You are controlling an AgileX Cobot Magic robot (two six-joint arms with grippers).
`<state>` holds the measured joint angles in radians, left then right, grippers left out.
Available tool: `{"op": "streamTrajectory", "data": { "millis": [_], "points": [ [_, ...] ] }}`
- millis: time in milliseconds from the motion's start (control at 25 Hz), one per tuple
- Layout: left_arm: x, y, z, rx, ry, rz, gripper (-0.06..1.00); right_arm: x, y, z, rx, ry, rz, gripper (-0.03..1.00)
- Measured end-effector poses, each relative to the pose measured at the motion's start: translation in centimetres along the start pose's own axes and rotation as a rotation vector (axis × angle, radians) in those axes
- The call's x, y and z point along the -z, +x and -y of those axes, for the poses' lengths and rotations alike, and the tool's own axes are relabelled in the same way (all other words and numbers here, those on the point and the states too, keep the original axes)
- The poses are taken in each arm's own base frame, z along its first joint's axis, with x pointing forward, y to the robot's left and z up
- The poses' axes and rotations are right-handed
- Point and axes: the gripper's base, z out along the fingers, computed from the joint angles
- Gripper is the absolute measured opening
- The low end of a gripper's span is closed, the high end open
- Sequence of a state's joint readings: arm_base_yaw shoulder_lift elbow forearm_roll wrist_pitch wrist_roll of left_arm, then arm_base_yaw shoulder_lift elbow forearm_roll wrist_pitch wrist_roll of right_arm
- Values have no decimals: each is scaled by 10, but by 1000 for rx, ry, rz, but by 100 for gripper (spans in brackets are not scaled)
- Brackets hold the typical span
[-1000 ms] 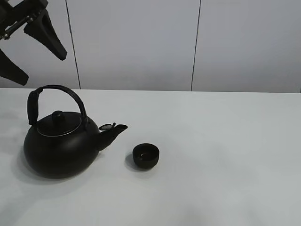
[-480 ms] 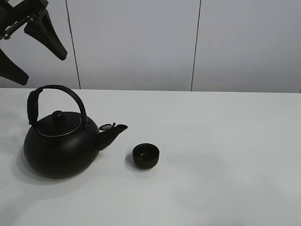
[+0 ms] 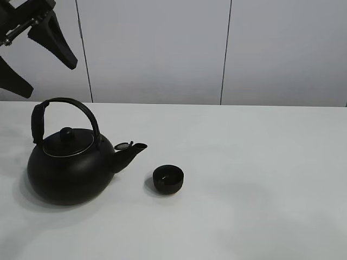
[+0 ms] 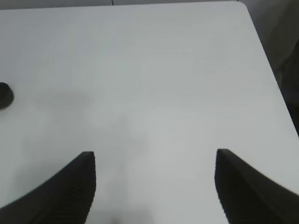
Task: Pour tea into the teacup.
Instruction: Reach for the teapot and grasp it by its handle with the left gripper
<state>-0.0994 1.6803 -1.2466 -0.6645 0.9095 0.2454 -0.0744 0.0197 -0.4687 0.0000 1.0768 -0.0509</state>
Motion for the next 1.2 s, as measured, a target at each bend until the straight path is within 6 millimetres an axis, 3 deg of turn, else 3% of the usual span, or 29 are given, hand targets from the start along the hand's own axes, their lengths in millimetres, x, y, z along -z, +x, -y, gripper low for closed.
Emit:
{"op": "streamTrajectory", "data": {
  "millis": [680, 960, 1080, 1200],
  "points": [
    [0, 0, 0, 0, 0, 1, 62, 2, 2, 1, 2, -25, 15, 49],
    [1, -10, -1, 16, -10, 106, 62, 2, 2, 1, 2, -24, 15, 49],
    [7, -13, 5, 9, 22, 141, 62, 2, 2, 1, 2, -24, 15, 49],
    [32, -11, 19, -71, 36, 215, 62, 2, 2, 1, 2, -24, 15, 49]
  ]
}}
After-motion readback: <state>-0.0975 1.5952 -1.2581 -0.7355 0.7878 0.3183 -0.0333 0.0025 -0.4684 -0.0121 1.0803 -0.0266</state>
